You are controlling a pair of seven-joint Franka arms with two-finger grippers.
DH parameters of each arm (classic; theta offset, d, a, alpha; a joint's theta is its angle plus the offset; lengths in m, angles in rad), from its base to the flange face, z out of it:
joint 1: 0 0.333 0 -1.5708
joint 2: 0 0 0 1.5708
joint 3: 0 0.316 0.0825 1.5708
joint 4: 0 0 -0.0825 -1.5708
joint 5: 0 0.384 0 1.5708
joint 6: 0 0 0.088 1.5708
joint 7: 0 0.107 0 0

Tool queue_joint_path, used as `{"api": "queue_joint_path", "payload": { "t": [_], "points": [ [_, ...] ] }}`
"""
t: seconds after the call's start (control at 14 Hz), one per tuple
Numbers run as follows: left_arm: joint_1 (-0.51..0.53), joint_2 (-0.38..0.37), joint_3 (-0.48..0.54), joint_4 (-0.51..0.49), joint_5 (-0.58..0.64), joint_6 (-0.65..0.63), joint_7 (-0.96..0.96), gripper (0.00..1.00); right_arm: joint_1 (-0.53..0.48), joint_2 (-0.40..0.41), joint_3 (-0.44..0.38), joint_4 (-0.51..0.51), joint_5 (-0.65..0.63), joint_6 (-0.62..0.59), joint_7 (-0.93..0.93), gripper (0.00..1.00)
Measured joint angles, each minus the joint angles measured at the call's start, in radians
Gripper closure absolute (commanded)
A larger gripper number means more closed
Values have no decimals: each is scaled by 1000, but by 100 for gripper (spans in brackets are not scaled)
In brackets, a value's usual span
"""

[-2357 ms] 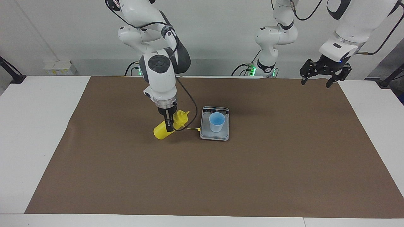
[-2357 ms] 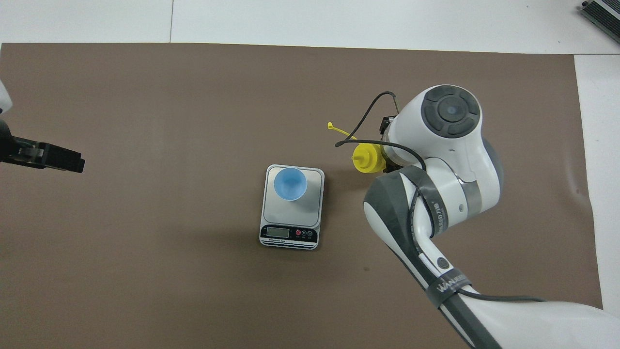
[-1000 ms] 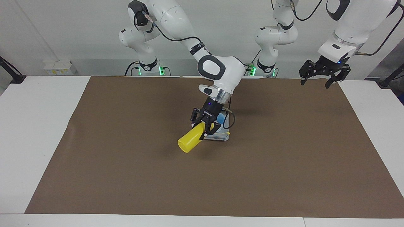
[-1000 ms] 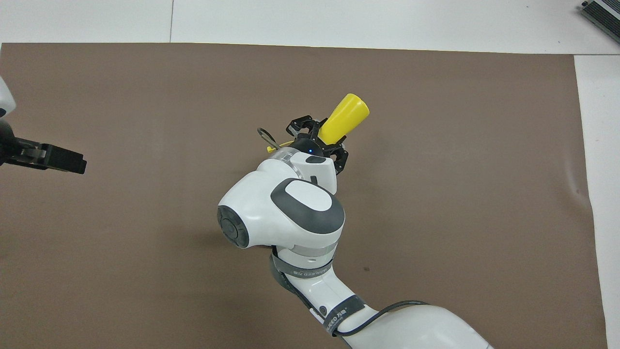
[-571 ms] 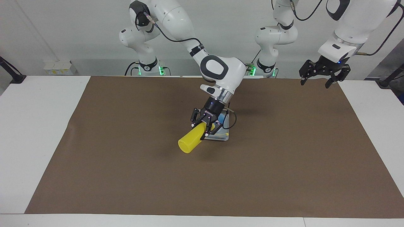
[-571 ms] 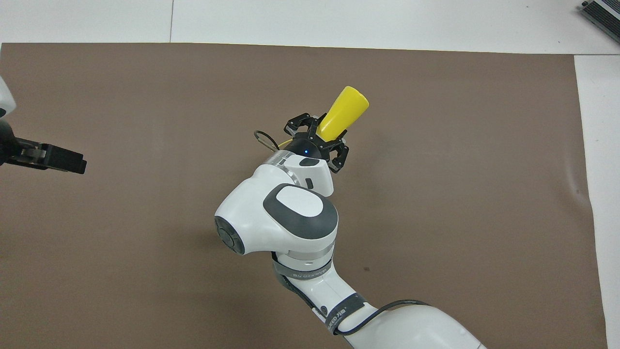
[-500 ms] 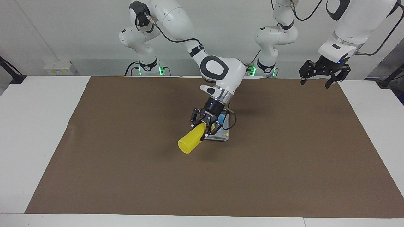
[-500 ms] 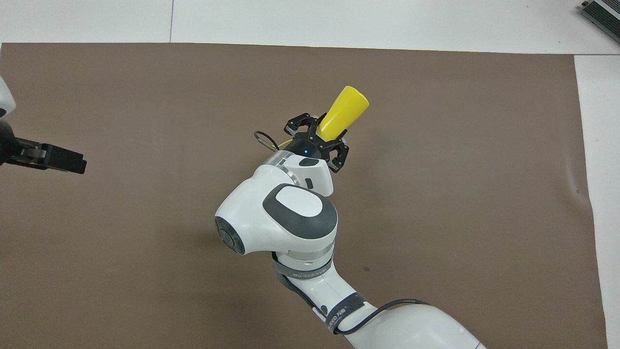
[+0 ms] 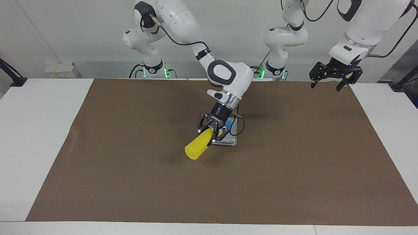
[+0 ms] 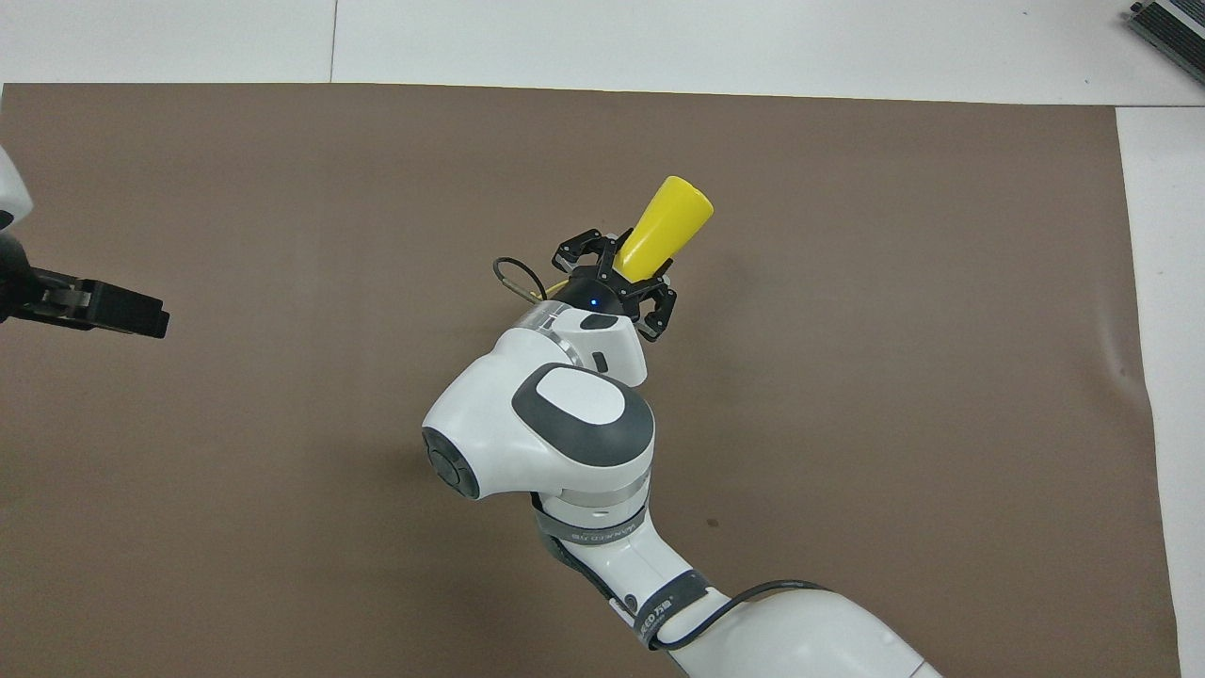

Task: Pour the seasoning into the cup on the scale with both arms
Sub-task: 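Hold the yellow bottle inverted above the blue cup with the right gripper, then turn the bottle upright and carry it back with the right gripper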

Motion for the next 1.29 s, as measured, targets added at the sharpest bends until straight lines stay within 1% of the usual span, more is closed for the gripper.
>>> {"api": "queue_joint_path", "payload": {
  "t": [0.57,0.79,1.0,1.29],
  "points": [
    [0,0,-1,-4,0,-6,0,0,1,-4,0,-7,-14,4,1,100],
    [0,-1,-1,-7,0,-24,0,0,1,-5,0,-7,-5,4,50,100],
    [0,-2,-2,-8,0,-35,0,0,-4,-22,-1,-4,85,4,74,100],
    [0,-3,-3,-9,0,-45,0,0,-61,-102,-1,-4,301,23,74,100]
  ]
}}
